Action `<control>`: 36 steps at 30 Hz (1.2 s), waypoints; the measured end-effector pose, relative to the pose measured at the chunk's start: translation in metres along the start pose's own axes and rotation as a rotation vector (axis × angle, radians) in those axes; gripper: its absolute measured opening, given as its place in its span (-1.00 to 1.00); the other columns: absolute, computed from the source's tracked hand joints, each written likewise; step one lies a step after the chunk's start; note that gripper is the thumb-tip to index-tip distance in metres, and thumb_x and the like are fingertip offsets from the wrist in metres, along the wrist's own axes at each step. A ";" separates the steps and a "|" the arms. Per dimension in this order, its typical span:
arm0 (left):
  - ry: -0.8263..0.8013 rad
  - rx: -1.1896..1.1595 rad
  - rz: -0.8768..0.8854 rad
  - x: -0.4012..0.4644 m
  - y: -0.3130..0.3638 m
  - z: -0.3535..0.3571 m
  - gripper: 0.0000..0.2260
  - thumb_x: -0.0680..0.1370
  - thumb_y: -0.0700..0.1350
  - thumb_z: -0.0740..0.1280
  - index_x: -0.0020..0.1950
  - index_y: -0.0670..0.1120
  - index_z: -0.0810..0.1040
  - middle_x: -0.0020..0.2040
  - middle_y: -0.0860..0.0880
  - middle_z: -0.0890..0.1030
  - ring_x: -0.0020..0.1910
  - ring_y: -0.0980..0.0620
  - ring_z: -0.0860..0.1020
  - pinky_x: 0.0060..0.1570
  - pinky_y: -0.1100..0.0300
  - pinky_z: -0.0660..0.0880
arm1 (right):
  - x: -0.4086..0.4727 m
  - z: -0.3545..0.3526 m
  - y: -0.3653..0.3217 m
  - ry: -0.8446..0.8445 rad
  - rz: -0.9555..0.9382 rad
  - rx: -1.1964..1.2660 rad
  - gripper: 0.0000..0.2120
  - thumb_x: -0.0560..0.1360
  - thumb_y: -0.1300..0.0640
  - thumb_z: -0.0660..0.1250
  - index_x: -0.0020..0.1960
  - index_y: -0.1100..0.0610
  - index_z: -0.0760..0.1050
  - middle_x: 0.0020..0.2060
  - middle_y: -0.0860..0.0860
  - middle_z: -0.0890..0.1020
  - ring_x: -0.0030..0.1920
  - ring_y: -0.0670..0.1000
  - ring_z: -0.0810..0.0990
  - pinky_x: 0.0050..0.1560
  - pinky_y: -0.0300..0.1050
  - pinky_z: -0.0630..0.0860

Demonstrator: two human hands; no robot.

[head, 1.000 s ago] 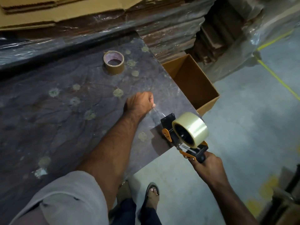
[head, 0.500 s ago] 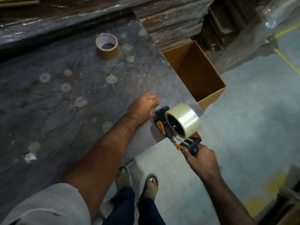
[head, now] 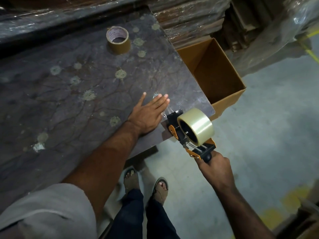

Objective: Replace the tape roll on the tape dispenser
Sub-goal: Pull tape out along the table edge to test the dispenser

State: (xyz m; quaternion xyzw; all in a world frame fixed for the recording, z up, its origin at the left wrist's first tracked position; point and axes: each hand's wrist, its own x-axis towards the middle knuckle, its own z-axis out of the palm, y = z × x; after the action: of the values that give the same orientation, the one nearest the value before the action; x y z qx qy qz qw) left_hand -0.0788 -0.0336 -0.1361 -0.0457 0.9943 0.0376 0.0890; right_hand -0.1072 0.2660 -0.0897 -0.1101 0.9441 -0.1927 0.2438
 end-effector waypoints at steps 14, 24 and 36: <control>-0.061 -0.061 -0.326 0.014 0.055 -0.017 0.01 0.42 0.58 0.02 0.65 -0.08 0.01 0.69 -0.08 -0.05 0.66 -0.12 -0.05 0.51 -0.39 -0.27 | -0.019 0.004 0.023 -0.052 0.143 0.199 -0.62 0.49 -0.21 0.41 -0.32 0.05 0.50 -0.49 0.01 0.58 -0.34 0.13 0.61 -0.25 0.12 0.66; -0.099 -0.076 -0.338 0.014 0.061 -0.019 0.21 0.21 0.68 -0.04 0.65 -0.08 -0.03 0.69 -0.12 -0.11 0.65 -0.20 -0.12 0.47 -0.46 -0.25 | -0.034 0.007 0.033 -0.118 0.281 0.474 -0.57 0.47 -0.11 0.46 -0.31 0.22 0.51 -0.54 0.11 0.55 -0.52 0.11 0.54 -0.51 -0.11 0.45; -0.221 -0.072 -0.412 0.031 0.077 -0.037 0.18 0.26 0.60 0.29 0.62 -0.12 0.03 0.67 -0.25 -0.09 0.63 -0.33 -0.07 0.47 -0.41 -0.32 | -0.023 0.015 0.040 -0.492 0.524 0.992 -0.79 0.52 0.27 0.33 -0.28 0.19 0.44 -0.53 0.06 0.29 -0.59 0.01 0.23 -0.48 -0.15 0.29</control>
State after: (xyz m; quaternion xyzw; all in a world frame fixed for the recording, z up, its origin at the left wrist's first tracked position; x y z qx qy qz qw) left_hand -0.1230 0.0371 -0.1002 -0.2464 0.9461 0.0588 0.2017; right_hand -0.0841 0.3042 -0.1084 0.2111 0.6536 -0.5119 0.5160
